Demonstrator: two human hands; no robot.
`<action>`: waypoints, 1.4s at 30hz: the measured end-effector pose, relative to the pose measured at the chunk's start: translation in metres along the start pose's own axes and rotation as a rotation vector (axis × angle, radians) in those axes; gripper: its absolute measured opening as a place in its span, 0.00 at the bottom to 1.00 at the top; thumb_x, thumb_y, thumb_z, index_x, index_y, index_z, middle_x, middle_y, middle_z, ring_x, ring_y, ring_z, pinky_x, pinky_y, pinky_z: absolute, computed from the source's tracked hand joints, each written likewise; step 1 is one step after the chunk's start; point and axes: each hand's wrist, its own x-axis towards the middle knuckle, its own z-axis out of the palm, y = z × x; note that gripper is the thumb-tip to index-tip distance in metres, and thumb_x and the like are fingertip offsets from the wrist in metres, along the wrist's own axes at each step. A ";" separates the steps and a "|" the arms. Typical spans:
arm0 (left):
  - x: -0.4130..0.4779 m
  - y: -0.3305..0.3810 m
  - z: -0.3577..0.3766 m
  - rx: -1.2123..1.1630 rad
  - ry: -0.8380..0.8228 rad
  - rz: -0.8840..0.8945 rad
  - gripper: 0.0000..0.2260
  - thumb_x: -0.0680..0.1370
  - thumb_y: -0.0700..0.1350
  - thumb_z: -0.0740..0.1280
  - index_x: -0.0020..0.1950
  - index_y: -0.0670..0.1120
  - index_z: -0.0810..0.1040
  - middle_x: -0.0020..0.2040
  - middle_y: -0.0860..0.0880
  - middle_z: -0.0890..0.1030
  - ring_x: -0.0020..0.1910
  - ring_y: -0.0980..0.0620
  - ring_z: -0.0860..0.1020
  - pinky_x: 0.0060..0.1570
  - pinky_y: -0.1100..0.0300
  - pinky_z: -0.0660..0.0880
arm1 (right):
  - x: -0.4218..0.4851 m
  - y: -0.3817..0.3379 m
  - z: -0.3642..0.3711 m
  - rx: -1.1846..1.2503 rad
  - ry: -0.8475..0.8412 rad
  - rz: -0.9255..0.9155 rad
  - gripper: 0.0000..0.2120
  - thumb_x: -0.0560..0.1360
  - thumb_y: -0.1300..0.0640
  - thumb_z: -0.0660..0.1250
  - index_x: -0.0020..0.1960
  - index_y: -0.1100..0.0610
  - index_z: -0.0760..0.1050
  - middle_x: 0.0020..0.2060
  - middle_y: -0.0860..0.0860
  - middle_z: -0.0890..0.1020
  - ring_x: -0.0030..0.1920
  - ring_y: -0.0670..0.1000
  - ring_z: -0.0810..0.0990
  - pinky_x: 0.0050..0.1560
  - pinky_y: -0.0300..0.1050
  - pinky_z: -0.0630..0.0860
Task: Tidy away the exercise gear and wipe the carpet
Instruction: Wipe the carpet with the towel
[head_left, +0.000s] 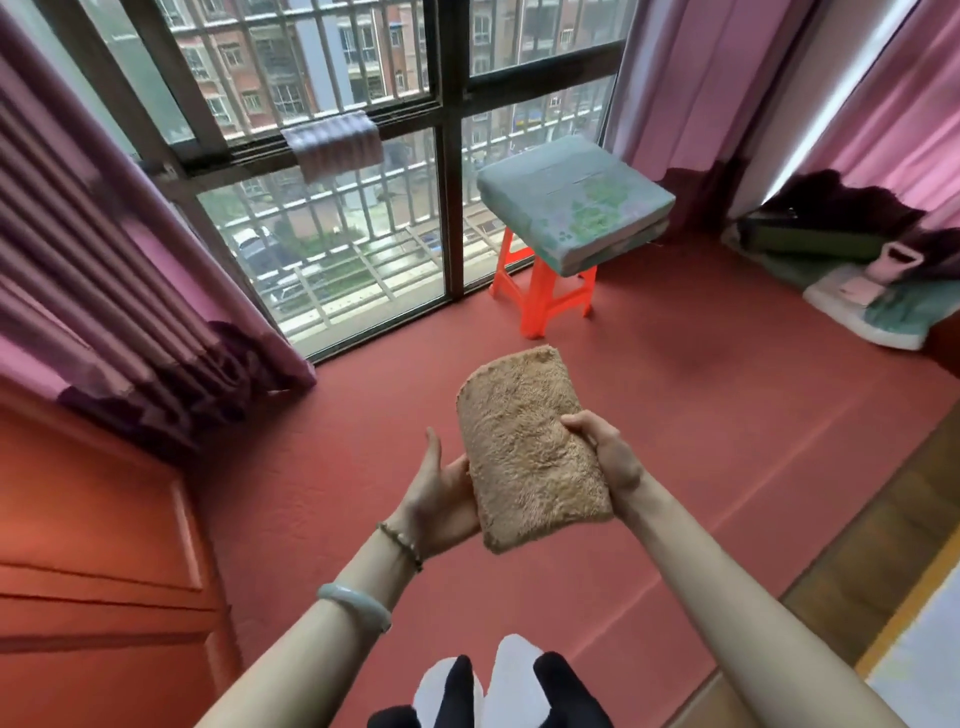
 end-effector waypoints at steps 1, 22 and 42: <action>-0.001 0.002 -0.003 -0.010 0.016 0.019 0.44 0.70 0.73 0.39 0.73 0.44 0.62 0.69 0.40 0.70 0.67 0.40 0.69 0.63 0.43 0.69 | 0.002 0.002 0.001 -0.009 0.024 -0.003 0.16 0.80 0.55 0.52 0.53 0.64 0.74 0.40 0.58 0.84 0.39 0.55 0.84 0.39 0.46 0.81; -0.007 0.039 -0.051 0.526 0.371 0.202 0.43 0.70 0.71 0.37 0.63 0.44 0.76 0.63 0.45 0.77 0.65 0.46 0.71 0.65 0.47 0.61 | 0.046 0.049 0.031 0.126 -0.095 0.257 0.27 0.61 0.49 0.78 0.54 0.63 0.80 0.50 0.61 0.83 0.48 0.59 0.83 0.51 0.54 0.80; 0.107 -0.083 -0.352 1.031 1.262 -0.076 0.29 0.78 0.63 0.48 0.67 0.44 0.69 0.69 0.41 0.69 0.69 0.41 0.61 0.68 0.50 0.54 | 0.272 0.159 -0.199 -0.309 0.289 0.458 0.15 0.75 0.55 0.65 0.59 0.61 0.74 0.47 0.56 0.84 0.44 0.54 0.84 0.45 0.51 0.82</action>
